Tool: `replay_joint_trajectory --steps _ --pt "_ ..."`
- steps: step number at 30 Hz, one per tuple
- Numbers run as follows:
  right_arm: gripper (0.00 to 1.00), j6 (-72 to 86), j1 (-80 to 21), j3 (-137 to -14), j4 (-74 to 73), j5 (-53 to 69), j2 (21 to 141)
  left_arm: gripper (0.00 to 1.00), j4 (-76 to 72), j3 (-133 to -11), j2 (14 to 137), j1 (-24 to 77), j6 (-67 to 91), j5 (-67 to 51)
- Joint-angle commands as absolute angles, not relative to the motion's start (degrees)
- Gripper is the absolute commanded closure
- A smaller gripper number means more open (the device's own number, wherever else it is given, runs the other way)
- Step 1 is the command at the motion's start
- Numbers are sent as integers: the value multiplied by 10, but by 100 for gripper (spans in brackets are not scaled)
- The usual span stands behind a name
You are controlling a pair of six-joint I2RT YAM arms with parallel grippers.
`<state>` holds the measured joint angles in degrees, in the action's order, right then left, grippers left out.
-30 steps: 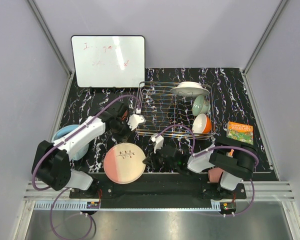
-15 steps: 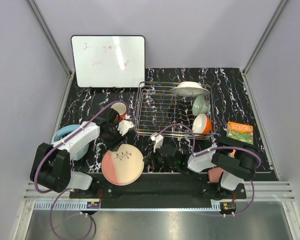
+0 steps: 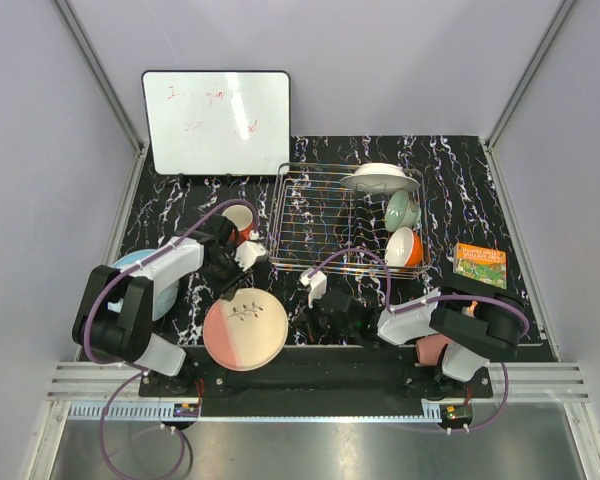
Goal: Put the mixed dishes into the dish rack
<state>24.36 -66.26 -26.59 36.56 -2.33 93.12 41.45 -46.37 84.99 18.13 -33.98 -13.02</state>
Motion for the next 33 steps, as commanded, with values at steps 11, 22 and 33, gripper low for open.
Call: replay_joint_trajectory --steps 11,22,33 --pt "61 241 -667 -258 362 -28 902 100 431 -482 868 169 -374 -186" --pt "21 248 -667 -221 488 -15 923 100 510 -563 831 178 -374 -226" --pt "18 248 -653 -207 632 23 998 100 529 -584 802 250 -356 -228"
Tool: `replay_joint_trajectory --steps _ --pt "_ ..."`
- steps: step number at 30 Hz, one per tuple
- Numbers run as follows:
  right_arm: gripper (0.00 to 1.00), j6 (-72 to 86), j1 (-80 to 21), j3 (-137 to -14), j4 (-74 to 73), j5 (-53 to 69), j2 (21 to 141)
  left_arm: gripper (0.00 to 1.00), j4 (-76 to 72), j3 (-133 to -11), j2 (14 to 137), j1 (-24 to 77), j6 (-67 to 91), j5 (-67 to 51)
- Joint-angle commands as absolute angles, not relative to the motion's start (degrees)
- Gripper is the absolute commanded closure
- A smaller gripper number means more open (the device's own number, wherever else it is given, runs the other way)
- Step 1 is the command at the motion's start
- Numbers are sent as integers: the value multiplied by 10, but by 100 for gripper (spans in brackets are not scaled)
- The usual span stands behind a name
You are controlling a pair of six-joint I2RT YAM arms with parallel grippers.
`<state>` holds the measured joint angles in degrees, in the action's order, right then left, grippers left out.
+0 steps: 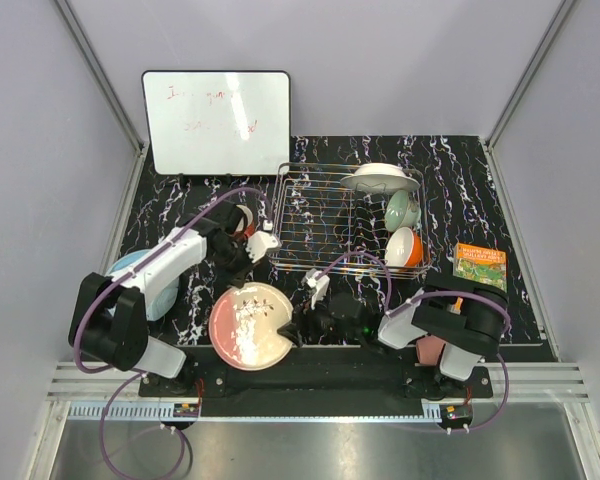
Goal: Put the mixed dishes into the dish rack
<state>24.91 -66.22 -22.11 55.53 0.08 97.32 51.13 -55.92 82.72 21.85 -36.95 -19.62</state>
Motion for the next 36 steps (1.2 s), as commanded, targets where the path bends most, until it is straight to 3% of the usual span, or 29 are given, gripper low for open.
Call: replay_joint_trajectory --steps 1,11,21,29,36 --pt "18 250 -643 -202 642 26 1008 100 528 -586 801 257 -354 -228" --pt "22 297 -591 -163 826 94 1108 100 528 -619 807 305 -344 -222" --pt "40 305 -565 -201 824 254 1139 100 524 -657 839 331 -330 -217" --pt "100 308 -563 -222 767 304 1122 100 511 -677 857 345 -317 -217" --pt "100 293 -563 -200 708 287 1031 99 509 -684 847 347 -307 -188"
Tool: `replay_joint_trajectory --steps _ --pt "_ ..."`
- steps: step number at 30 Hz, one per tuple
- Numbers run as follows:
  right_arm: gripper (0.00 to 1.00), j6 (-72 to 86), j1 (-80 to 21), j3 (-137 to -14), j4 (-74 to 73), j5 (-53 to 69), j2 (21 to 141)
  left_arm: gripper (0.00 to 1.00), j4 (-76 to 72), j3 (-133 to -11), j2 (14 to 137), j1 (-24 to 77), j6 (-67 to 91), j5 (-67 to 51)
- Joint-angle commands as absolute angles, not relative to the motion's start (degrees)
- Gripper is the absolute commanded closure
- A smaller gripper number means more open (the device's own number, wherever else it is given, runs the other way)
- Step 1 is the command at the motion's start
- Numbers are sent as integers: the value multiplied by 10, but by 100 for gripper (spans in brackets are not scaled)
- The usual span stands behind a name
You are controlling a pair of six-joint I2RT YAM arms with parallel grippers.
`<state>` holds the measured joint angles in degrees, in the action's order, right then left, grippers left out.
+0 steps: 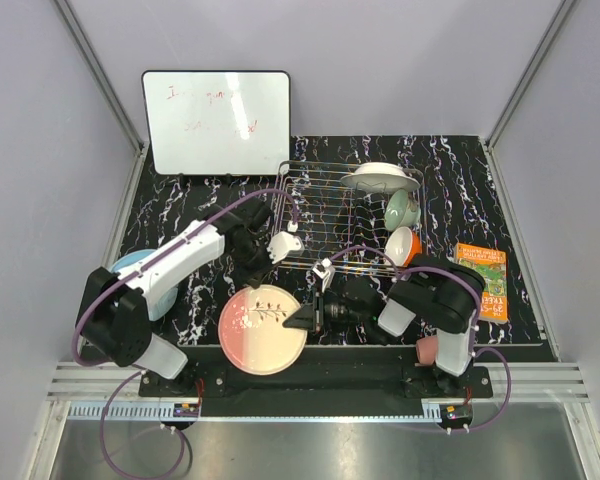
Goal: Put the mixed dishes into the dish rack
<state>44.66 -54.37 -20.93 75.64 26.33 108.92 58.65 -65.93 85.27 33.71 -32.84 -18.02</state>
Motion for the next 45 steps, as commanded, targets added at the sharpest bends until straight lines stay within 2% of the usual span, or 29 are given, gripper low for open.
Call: replay_joint_trajectory --steps 1,2,3,7,13,14,15,17,18,24,30,40,45 --pt "100 288 -563 -194 680 274 1012 96 511 -686 840 346 -307 -181" --pt "100 281 -563 -192 660 268 967 91 511 -688 834 341 -308 -179" --pt "100 266 -563 -192 637 262 943 81 511 -691 828 337 -312 -181" --pt "100 225 -564 -203 494 239 834 64 515 -705 807 315 -306 -180" --pt "100 148 -564 -254 271 194 656 47 522 -741 781 256 -280 -189" --pt "100 130 -563 -267 235 186 608 38 521 -746 778 237 -275 -191" --pt "100 93 -563 -283 163 177 586 23 522 -759 771 228 -264 -200" --pt "100 52 -563 -338 100 145 536 20 524 -771 767 205 -255 -218" --pt "100 11 -563 -376 50 134 524 8 525 -779 766 200 -244 -220" --pt "100 -129 -564 -509 -102 63 501 5 523 -782 759 192 -221 -225" --pt "100 -270 -563 -596 -180 -51 521 5 514 -767 751 181 -212 -222" --pt "100 -494 -563 -682 -206 -234 576 5 497 -729 741 174 -208 -239" --pt "100 -570 -549 -697 -208 -252 601 5 492 -722 743 173 -207 -243"
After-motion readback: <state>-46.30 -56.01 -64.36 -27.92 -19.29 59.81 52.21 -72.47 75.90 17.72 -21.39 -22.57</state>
